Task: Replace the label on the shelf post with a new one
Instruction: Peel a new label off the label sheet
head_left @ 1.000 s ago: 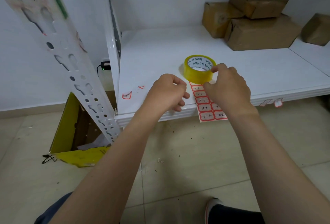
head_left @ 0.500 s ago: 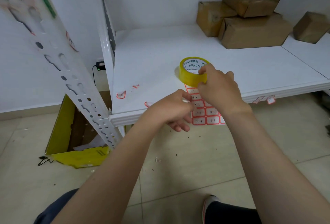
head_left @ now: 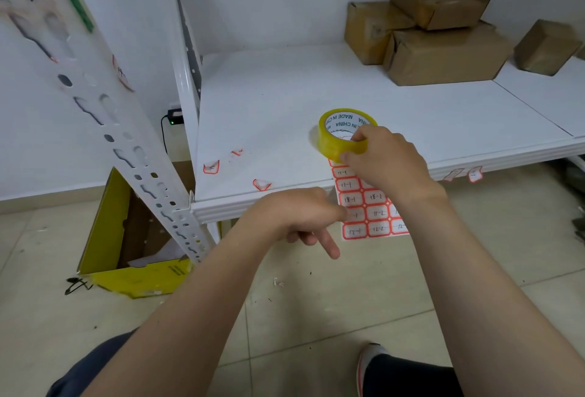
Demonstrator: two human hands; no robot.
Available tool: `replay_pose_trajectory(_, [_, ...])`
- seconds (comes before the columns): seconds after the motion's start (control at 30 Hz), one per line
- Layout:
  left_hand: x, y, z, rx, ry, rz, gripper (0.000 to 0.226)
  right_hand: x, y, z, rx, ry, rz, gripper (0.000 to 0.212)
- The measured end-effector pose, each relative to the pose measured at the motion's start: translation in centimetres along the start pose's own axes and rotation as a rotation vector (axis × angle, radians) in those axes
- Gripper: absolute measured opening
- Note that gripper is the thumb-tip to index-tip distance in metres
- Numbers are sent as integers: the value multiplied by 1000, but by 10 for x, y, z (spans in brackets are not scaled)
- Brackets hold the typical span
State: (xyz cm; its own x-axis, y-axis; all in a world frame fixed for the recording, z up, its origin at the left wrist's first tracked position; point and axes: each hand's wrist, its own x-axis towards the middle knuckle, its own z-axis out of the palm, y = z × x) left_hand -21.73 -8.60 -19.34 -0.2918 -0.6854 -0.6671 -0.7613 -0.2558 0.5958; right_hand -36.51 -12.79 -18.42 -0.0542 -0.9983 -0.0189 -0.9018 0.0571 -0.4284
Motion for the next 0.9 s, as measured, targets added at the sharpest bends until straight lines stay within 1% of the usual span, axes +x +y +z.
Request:
replay_pose_trajectory(0.03, [0,0,2,-39,-25,11,25,-1,0,-3,8,-11,5,35])
replay_pose_trajectory(0.1, [3,-2,1,-142,21,46,29,-3,-1,-7,14,-41,18,35])
replay_pose_trajectory(0.2, [8,-5,-1,-246,173,103,37,-6,-2,-11,15,-76,27,33])
replay_pose_trajectory(0.33, [12,-3,-2,-288,409,120,41,-8,-1,-11,53,-76,27,29])
replay_pose_trajectory(0.43, [13,-1,-3,-372,507,131,38,-7,-2,-11,106,-66,9,30])
replay_pose_trajectory(0.53, [12,1,-3,-443,580,168,35,-5,-5,-13,165,-9,-2,29])
replay_pose_trajectory(0.63, [9,0,-8,-467,631,197,31,-2,-2,-18,168,115,31,34])
replay_pose_trajectory(0.73, [7,-4,-17,-463,676,228,27,3,9,-19,124,244,73,27])
replay_pose_trajectory(0.8, [4,-5,-21,-436,709,252,23,6,17,-18,110,280,115,25])
replay_pose_trajectory(0.9, [-1,-4,-26,-405,769,288,24,11,28,-15,82,275,186,30])
